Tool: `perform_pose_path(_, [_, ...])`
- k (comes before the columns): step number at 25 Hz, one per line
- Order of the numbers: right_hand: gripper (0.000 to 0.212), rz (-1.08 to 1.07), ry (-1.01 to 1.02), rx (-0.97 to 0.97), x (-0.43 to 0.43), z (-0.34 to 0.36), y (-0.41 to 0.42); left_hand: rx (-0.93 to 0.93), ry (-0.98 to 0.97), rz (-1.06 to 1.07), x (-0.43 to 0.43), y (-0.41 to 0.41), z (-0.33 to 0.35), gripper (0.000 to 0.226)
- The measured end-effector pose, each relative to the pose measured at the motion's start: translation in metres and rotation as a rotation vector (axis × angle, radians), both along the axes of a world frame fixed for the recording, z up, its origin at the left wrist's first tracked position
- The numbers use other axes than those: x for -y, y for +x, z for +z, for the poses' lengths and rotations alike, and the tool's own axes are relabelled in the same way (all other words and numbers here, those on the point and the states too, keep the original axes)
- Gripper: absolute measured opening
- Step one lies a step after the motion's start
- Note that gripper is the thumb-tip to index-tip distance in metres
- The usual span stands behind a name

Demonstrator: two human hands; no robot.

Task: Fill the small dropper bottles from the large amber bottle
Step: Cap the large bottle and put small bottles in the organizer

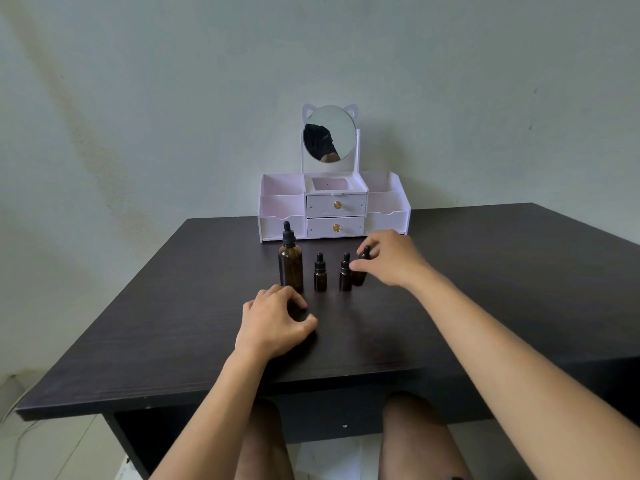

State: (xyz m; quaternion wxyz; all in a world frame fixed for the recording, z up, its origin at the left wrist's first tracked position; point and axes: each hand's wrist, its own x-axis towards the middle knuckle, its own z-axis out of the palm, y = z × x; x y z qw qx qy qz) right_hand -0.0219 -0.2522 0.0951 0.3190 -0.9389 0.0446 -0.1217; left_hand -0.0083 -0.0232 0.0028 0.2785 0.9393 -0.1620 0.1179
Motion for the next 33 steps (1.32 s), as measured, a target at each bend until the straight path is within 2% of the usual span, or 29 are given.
perform_pose_path(3, [0.03,-0.133,-0.032,0.016,0.029,-0.003,0.019,0.005,0.038,0.117,0.002,-0.001,-0.001,0.028])
perform_pose_path(7, [0.032,-0.156,-0.031,-0.045,0.04,-0.031,0.03,-0.01,0.076,0.191,0.004,-0.001,-0.003,0.038])
perform_pose_path(10, [0.038,-0.171,0.008,-0.008,0.045,-0.046,0.031,-0.027,0.085,0.224,0.003,0.0,-0.003,0.039])
perform_pose_path(14, [0.038,-0.19,0.06,0.0,0.047,-0.056,0.033,-0.092,-0.057,0.264,0.002,0.009,0.003,0.053])
perform_pose_path(16, [0.039,-0.202,0.053,-0.021,0.047,-0.06,0.032,-0.12,-0.164,0.239,-0.002,0.022,0.005,0.069])
perform_pose_path(18, [0.048,-0.185,0.076,-0.033,0.044,-0.057,0.026,-0.154,-0.186,0.161,-0.006,0.037,0.01,0.085])
perform_pose_path(21, [0.067,-0.162,0.151,0.111,0.033,-0.027,0.018,-0.217,-0.165,0.03,-0.009,0.056,0.018,0.088])
perform_pose_path(23, [0.058,-0.077,0.113,0.27,0.02,0.003,0.02,-0.215,-0.172,-0.008,-0.011,0.064,0.018,0.076])
perform_pose_path(25, [0.044,0.119,0.051,0.304,0.001,0.035,0.026,-0.183,-0.195,-0.016,-0.012,0.068,0.011,0.059])
perform_pose_path(27, [0.037,0.311,-0.011,0.208,-0.023,0.055,0.04,-0.167,-0.197,-0.013,-0.014,0.071,0.007,0.056])
perform_pose_path(29, [0.041,0.441,-0.112,0.067,-0.048,0.062,0.058,-0.179,-0.208,-0.021,-0.015,0.073,0.005,0.059])
perform_pose_path(31, [0.046,0.513,-0.266,-0.038,-0.065,0.062,0.073,-0.177,-0.215,-0.02,-0.016,0.074,0.004,0.062])
perform_pose_path(33, [0.043,0.558,-0.404,-0.089,-0.072,0.064,0.082,-0.172,-0.201,-0.022,-0.016,0.074,0.004,0.062])
